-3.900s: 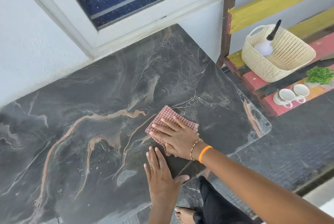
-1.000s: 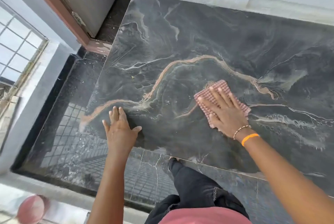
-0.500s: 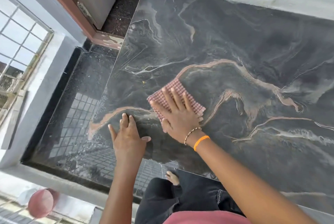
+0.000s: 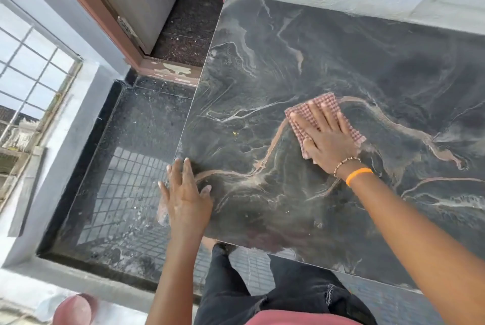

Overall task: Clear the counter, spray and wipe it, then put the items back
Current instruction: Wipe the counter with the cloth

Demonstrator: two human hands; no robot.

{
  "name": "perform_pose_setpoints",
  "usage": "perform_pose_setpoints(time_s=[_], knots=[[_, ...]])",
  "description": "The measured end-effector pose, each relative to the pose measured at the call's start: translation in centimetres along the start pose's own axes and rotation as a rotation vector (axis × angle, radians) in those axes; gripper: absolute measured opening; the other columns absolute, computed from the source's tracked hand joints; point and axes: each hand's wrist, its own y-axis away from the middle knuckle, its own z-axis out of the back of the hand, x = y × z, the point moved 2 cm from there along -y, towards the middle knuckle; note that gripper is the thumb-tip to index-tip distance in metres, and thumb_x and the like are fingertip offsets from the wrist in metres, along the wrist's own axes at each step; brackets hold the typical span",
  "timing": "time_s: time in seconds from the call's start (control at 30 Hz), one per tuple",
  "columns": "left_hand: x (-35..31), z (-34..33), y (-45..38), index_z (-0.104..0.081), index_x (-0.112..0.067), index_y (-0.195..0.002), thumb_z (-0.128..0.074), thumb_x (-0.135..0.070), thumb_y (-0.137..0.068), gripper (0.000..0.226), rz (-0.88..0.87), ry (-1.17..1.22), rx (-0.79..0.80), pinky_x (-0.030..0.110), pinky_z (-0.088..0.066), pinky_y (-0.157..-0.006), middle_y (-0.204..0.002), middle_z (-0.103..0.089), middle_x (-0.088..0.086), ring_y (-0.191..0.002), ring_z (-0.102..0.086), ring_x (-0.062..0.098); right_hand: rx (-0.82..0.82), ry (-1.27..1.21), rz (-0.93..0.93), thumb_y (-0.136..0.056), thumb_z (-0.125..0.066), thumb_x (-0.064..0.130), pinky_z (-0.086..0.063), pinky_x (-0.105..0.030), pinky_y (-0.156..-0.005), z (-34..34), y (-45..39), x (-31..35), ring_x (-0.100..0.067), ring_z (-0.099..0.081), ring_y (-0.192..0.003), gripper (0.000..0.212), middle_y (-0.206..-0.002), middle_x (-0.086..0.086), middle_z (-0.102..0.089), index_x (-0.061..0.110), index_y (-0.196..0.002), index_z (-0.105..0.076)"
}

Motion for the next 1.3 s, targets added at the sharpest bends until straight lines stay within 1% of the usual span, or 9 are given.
perform_pose_setpoints(time_s=[0.13,0.3,0.43,0.6,0.73,0.87,1.03,1.13,1.3], knots=[[1.9,1.1,-0.9,-0.017,-0.007,-0.147,-0.057,-0.012,-0.089,0.071,-0.047,0.054,0.012,0.042,0.002,-0.117,-0.156,-0.015,0.012,-0.146,-0.007,0.025,-0.039,-0.073,-0.122,-0.093,-0.032,0.036,-0.001,-0.052,-0.118,1.4,-7.5,5.6,-0.030,-0.001,-0.147,0.059,-0.160,-0.002,-0.002,0.043,-0.145,-0.006],[4.9,1.8,-1.6,-0.011,-0.004,-0.147,-0.048,-0.010,-0.094,0.065,-0.069,0.116,0.072,0.037,0.003,-0.117,-0.155,-0.016,0.014,-0.146,-0.006,0.025,-0.067,-0.111,-0.054,-0.091,-0.032,0.039,0.001,-0.055,-0.117,2.2,-12.8,16.9,-0.033,-0.003,-0.146,0.059,-0.160,-0.006,-0.005,0.038,-0.146,-0.011],[7.2,2.4,-1.8,-0.006,0.000,-0.146,-0.041,-0.005,-0.095,0.063,-0.112,0.061,0.143,0.040,0.002,-0.117,-0.155,-0.015,0.017,-0.146,-0.009,0.027,-0.060,-0.103,0.102,-0.089,-0.035,0.038,-0.001,-0.056,-0.116,0.4,-8.9,24.0,-0.031,-0.007,-0.146,0.060,-0.159,-0.006,-0.007,0.040,-0.146,-0.015],[8.2,3.8,-2.4,-0.012,0.000,-0.146,-0.042,0.007,-0.090,0.064,-0.214,0.085,0.202,0.039,0.000,-0.117,-0.150,-0.028,0.019,-0.143,-0.021,0.029,-0.025,-0.023,0.285,-0.084,-0.029,0.040,-0.005,-0.051,-0.117,-1.6,-2.0,22.4,-0.026,-0.013,-0.146,0.064,-0.159,0.000,-0.012,0.044,-0.145,-0.011],[7.9,4.6,-3.1,-0.024,-0.009,-0.146,-0.043,0.002,-0.088,0.062,-0.216,0.182,0.262,0.034,-0.002,-0.117,-0.144,-0.042,0.012,-0.139,-0.027,0.020,-0.053,-0.029,0.008,-0.085,-0.030,0.037,-0.003,-0.048,-0.118,-1.4,-0.8,15.4,-0.024,-0.008,-0.147,0.064,-0.159,0.003,-0.008,0.047,-0.144,-0.008],[7.7,4.7,-3.5,-0.027,-0.007,-0.144,-0.052,-0.003,-0.087,0.062,-0.190,0.192,0.309,0.044,-0.027,-0.112,-0.141,-0.045,0.014,-0.132,-0.038,0.028,-0.068,-0.103,-0.335,-0.090,-0.036,0.033,-0.007,-0.050,-0.118,-1.4,1.7,8.2,-0.025,-0.007,-0.147,0.063,-0.160,0.002,-0.005,0.045,-0.145,-0.008],[8.8,4.6,-4.2,-0.041,-0.017,-0.139,-0.049,-0.003,-0.089,0.052,-0.135,0.316,0.375,0.012,-0.043,-0.084,-0.125,-0.058,0.002,-0.104,-0.055,0.005,-0.101,-0.181,-0.716,-0.093,-0.030,0.034,-0.002,-0.057,-0.116,-2.7,5.2,11.8,-0.033,-0.001,-0.146,0.060,-0.159,-0.009,-0.002,0.034,-0.148,-0.007],[9.5,4.6,-4.6,-0.046,-0.023,-0.135,-0.049,-0.002,-0.085,0.055,-0.084,0.450,0.439,-0.002,-0.041,-0.064,-0.103,-0.059,-0.010,-0.079,-0.049,-0.006,-0.098,-0.186,-0.613,-0.093,-0.031,0.034,0.001,-0.057,-0.115,-2.6,3.2,17.8,-0.033,0.003,-0.146,0.062,-0.159,-0.009,0.003,0.034,-0.148,-0.003],[11.2,4.3,-5.2,-0.057,-0.024,-0.123,-0.035,0.005,-0.091,0.049,-0.073,0.484,0.425,0.027,-0.048,-0.089,-0.122,-0.062,-0.002,-0.112,-0.057,0.013,-0.074,-0.189,-0.401,-0.093,-0.029,0.038,0.003,-0.055,-0.115,-1.0,-3.1,23.4,-0.032,0.003,-0.146,0.060,-0.160,-0.007,0.003,0.035,-0.148,-0.004]])
